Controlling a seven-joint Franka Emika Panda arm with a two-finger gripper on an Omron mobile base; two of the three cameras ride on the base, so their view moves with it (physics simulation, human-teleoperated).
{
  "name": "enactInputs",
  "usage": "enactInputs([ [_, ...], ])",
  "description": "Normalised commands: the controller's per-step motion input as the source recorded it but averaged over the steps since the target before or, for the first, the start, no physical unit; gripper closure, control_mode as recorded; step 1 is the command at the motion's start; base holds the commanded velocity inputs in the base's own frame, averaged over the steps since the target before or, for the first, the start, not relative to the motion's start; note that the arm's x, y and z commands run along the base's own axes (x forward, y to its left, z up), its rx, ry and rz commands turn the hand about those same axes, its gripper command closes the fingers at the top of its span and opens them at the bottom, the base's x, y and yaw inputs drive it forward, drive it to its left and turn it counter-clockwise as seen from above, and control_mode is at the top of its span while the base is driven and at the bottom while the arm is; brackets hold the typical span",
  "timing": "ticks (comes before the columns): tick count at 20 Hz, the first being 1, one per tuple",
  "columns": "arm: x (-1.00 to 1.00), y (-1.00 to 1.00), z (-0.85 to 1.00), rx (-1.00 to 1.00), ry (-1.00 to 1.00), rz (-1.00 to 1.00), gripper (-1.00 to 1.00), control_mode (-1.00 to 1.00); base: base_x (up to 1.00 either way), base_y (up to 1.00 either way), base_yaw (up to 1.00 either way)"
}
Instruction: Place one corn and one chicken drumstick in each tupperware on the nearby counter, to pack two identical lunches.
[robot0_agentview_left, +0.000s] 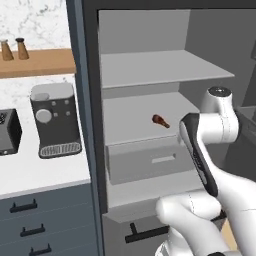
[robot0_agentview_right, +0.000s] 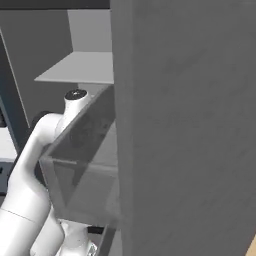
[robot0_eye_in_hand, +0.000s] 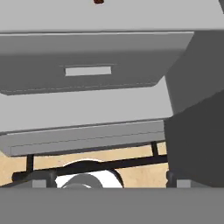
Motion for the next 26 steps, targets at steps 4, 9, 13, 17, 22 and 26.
enactInputs([
  [4, 1.0, 0.1, 0.11, 0.01, -0.04, 0.0, -1.0, -1.0, 0.0, 0.0, 0.0],
  [9, 0.89, 0.4, 0.49, 0.0, -0.38, 0.04, -1.0, -1.0, 0.0, 0.0, 0.0],
  [13, 0.87, 0.38, 0.25, 0.01, -0.34, 0.05, -1.0, -1.0, 0.0, 0.0, 0.0],
  [17, 0.61, -0.02, -0.35, 0.01, -0.03, 0.03, -1.0, -1.0, 0.0, 0.0, 0.0],
  [22, 0.45, -0.1, -0.19, 0.0, 0.06, 0.0, -1.0, -1.0, 0.0, 0.0, 0.0],
  [26, 0.53, -0.24, -0.41, 0.0, 0.16, 0.0, -1.0, -1.0, 0.0, 0.0, 0.0],
])
